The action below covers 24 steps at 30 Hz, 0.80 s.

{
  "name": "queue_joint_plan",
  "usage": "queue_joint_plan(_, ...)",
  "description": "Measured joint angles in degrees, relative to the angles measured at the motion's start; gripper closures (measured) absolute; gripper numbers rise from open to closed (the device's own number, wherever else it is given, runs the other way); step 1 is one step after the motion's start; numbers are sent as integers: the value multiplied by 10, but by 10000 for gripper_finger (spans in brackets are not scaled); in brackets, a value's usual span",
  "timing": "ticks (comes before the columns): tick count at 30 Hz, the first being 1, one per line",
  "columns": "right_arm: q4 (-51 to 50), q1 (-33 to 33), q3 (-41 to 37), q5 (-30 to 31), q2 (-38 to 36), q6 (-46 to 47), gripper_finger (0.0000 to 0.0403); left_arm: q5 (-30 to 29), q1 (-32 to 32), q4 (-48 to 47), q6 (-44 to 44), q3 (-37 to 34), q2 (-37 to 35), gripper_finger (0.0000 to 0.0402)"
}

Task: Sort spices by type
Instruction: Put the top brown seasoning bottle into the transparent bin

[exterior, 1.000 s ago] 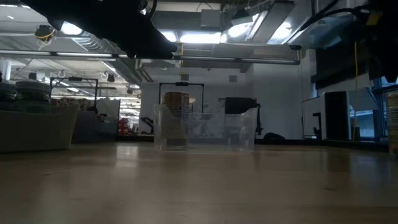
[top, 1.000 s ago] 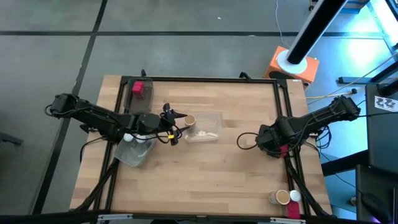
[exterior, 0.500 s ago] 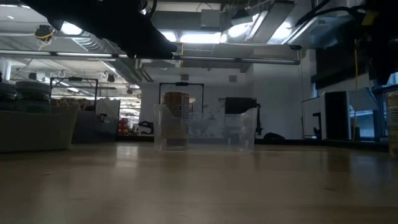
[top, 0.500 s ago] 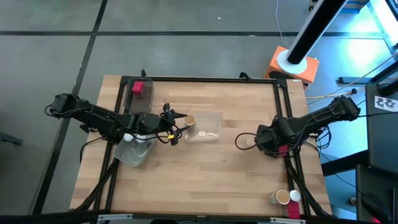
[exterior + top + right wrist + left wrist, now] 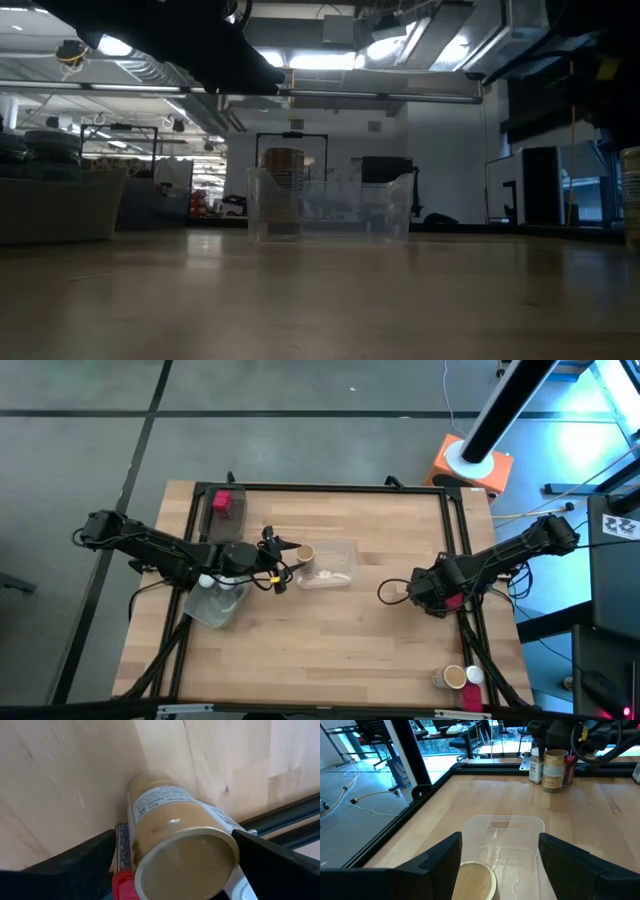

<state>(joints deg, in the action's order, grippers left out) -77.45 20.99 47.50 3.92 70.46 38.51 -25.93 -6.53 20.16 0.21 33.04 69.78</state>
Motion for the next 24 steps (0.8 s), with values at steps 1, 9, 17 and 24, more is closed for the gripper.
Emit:
queue_joint_plan(1, 1, 0, 0, 0, 0, 0, 12, 0, 0, 0, 0, 0, 0, 156)
queue_joint_plan(9, 0, 0, 0, 0, 0, -4, 92, 0, 0, 0, 1, 0, 0, 156)
queue_joint_plan(17, 5, 0, 6, -1, -1, 0, 117, 0, 0, 0, 2, 0, 0, 156)
queue_joint_plan(24, 12, 0, 75, 44, 0, 1, 117, 0, 0, 0, 2, 0, 0, 156)
